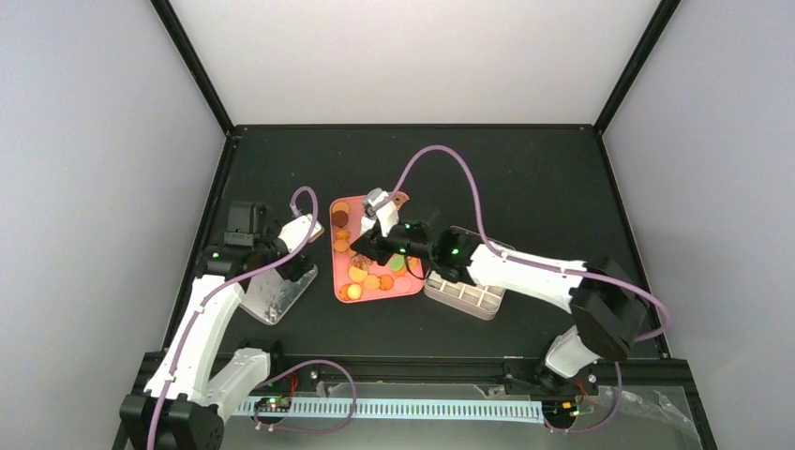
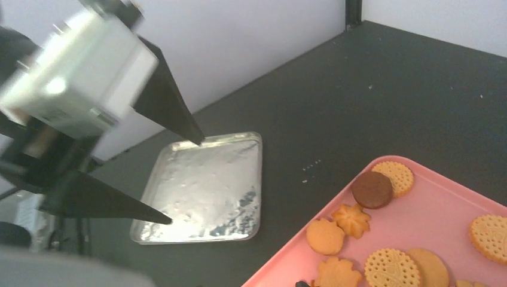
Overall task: Pack the cookies
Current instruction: Pick up the fake cookies from the plate.
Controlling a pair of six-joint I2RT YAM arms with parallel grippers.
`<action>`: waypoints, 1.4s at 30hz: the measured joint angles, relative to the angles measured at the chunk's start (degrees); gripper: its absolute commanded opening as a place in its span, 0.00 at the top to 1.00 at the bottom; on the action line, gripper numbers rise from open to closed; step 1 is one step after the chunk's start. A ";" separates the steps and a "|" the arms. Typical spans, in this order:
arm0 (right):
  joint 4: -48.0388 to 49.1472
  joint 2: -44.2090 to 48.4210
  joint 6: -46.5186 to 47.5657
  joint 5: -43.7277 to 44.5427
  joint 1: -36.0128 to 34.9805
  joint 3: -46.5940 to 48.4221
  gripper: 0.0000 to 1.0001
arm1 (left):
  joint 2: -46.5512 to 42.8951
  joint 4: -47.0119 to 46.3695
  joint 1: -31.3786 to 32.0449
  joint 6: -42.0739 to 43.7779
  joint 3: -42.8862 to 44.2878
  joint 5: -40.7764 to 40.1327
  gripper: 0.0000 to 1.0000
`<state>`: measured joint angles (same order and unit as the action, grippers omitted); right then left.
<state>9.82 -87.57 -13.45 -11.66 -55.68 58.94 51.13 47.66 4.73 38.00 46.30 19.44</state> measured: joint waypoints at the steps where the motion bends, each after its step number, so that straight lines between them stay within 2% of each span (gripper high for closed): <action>1: 0.26 -1.07 0.15 0.90 -0.26 0.22 0.64 | 0.00 -0.39 -0.39 0.20 -0.04 -0.26 0.23; 9: 2.29 -8.59 1.66 6.56 -2.49 2.12 0.61 | -0.02 -1.53 -2.89 1.01 -1.31 -0.83 0.23; 15: 4.48 -10.01 1.81 8.50 -2.58 2.45 0.52 | -0.02 -1.57 -3.19 1.01 -1.33 0.04 0.23; 22: 5.03 -11.19 1.11 8.09 -2.60 2.45 0.51 | -0.02 -1.64 -3.21 1.01 -1.33 1.16 0.23; 29: 5.57 -12.04 -0.20 7.91 -2.60 2.45 0.61 | -0.15 -1.62 -3.21 1.01 -1.33 1.53 0.23; 34: 5.88 -12.02 -0.37 8.68 -2.58 2.45 0.84 | -0.20 -1.62 -3.21 0.98 -1.33 1.81 0.23; 37: 5.95 -11.52 -1.20 9.75 -2.40 2.45 0.94 | -0.35 -1.62 -3.21 0.98 -1.33 1.97 0.23; 39: 5.16 -9.90 -0.26 10.54 -2.49 2.64 0.98 | -0.57 -1.62 -3.21 0.98 -1.33 2.16 0.24; 42: 3.85 -7.58 -0.09 11.61 -2.60 2.64 0.99 | -0.55 -1.62 -3.21 0.96 -1.33 2.58 0.23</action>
<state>13.67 -95.15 -13.54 -0.05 -58.28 61.58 50.59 46.04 1.52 38.96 44.97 22.02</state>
